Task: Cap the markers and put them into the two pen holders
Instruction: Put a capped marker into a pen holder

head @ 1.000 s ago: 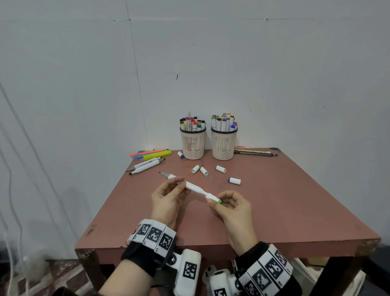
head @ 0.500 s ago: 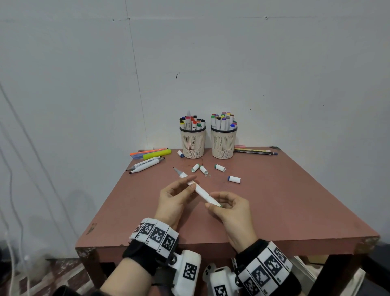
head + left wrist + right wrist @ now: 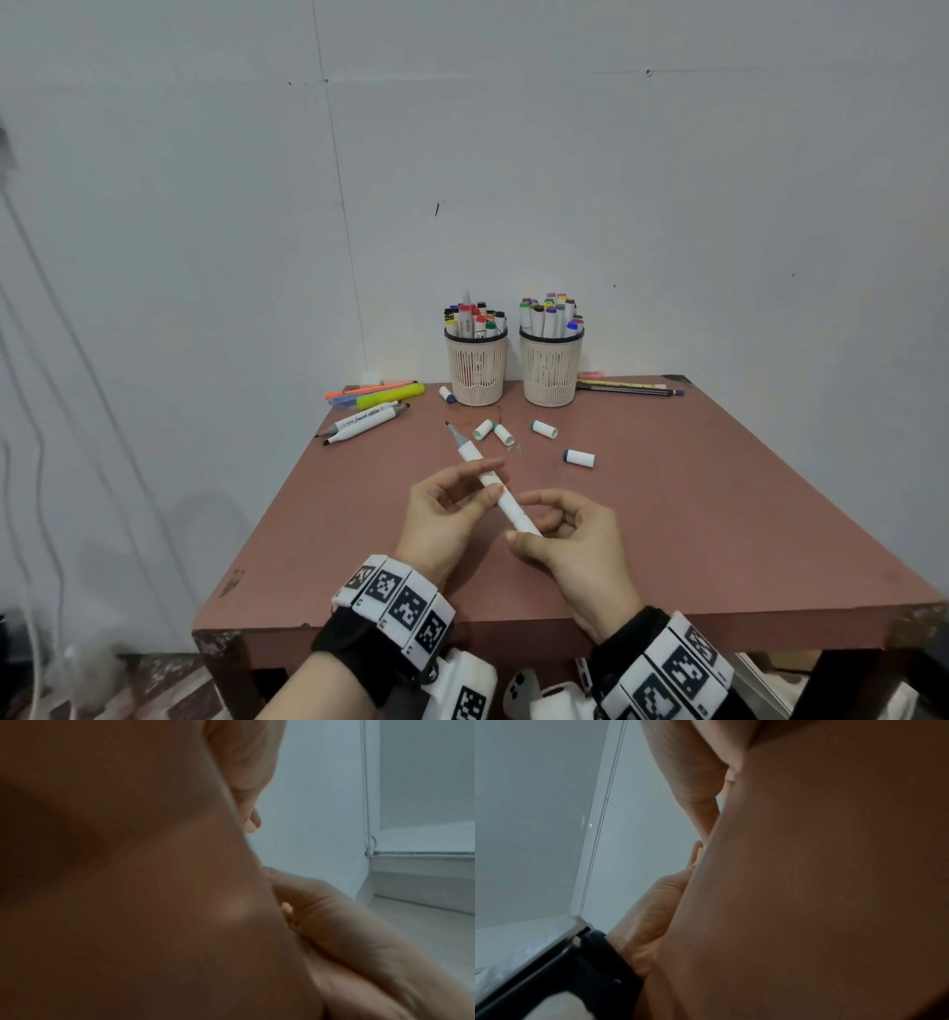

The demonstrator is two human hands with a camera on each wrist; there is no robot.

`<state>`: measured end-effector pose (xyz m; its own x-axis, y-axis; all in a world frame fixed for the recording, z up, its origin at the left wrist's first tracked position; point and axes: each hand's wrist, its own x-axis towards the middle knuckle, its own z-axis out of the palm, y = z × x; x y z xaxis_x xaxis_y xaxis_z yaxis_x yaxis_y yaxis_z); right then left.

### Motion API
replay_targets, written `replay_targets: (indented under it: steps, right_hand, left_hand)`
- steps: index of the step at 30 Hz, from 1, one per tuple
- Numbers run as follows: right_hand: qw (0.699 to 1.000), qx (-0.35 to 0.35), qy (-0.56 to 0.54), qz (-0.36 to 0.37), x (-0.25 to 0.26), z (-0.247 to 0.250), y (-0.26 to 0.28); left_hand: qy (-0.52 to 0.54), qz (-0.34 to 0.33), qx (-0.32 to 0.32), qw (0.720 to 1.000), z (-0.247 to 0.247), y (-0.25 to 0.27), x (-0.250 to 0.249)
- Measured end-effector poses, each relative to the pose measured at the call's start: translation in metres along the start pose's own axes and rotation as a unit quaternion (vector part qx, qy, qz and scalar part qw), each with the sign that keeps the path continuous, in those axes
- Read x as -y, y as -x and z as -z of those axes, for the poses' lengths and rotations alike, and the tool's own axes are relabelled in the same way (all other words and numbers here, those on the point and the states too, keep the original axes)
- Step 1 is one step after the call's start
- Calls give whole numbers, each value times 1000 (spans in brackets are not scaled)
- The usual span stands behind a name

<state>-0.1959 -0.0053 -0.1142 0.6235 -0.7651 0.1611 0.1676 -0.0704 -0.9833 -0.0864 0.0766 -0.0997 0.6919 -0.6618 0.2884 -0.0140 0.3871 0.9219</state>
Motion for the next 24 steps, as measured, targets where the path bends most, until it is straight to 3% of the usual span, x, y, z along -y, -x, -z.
replay_targets:
  steps: [6,16,21,24]
  right_hand:
    - [1000,-7,-10,-3,3,0,1]
    - [981,-45,-173,-70,9,0,-4]
    - [901,-90,-409,-109,20,15,-8]
    - [854,-106,-498,-107,24,27,-10]
  left_hand:
    - [-60,-18,13,998,2,0,1]
    - [-145,-27,17,989,1,5,-6]
    - [-175,-35,-3,984,3,8,-24]
    - [-174,-35,-9,984,8,-3,-51]
